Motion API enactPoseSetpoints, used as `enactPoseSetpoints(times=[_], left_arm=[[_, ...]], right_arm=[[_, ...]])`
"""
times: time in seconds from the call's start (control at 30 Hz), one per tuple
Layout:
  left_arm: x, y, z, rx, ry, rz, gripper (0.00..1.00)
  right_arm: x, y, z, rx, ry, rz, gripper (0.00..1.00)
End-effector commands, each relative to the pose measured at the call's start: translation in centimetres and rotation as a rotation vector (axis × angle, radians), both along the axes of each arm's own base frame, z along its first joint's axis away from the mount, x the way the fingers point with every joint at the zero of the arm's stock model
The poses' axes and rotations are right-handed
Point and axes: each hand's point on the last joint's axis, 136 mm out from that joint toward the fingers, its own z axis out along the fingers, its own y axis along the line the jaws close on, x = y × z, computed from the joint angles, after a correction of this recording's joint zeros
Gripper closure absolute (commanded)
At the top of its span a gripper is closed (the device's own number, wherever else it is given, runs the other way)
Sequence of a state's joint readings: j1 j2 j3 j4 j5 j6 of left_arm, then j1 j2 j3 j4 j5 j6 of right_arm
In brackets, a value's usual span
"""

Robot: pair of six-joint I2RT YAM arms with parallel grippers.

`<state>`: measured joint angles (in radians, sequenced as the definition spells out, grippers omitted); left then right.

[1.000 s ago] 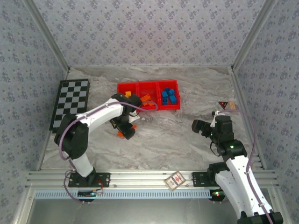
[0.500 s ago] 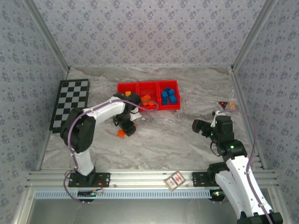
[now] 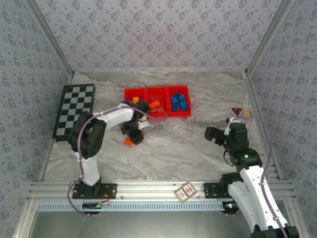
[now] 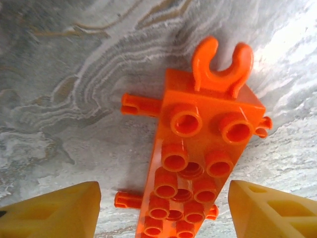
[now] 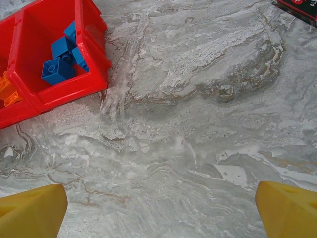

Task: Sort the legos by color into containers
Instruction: Pick up the lego from the center of the table.

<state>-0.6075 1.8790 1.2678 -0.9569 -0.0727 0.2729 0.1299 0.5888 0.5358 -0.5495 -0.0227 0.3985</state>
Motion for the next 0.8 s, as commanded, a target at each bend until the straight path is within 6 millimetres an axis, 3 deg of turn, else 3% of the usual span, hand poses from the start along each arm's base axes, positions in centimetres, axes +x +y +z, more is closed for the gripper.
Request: enactPoseSetpoints(times=[0.0, 0.1, 0.43, 0.67, 0.77], left_arm=[[-1.2, -0.1, -0.7, -0.015, 0.075, -0.005, 0.35], [-1.5, 0.0, -1.2, 0.001, 0.102, 0.002, 0.43], [-1.2, 0.4, -2.0, 0.030, 0.097, 0.015, 0.54], [-0.3, 0.4, -1.4, 0.034, 0.032, 0.064, 0.76], [1.4, 1.0, -0.8, 0.077, -0.064, 0.148, 0.83]], right_arm=[[0.2, -0.2, 1.1, -0.010, -0.037, 0.001, 0.00], [0.1, -0.1, 1.3, -0.007, -0.041, 0.003, 0.00], [-0.1, 0.0, 2.0, 0.003, -0.068, 0.013, 0.00], [-0.1, 0.0, 1.9, 0.001, -0.068, 0.011, 0.00], [-0.1, 0.0, 2.0, 0.001, -0.068, 0.012, 0.00]])
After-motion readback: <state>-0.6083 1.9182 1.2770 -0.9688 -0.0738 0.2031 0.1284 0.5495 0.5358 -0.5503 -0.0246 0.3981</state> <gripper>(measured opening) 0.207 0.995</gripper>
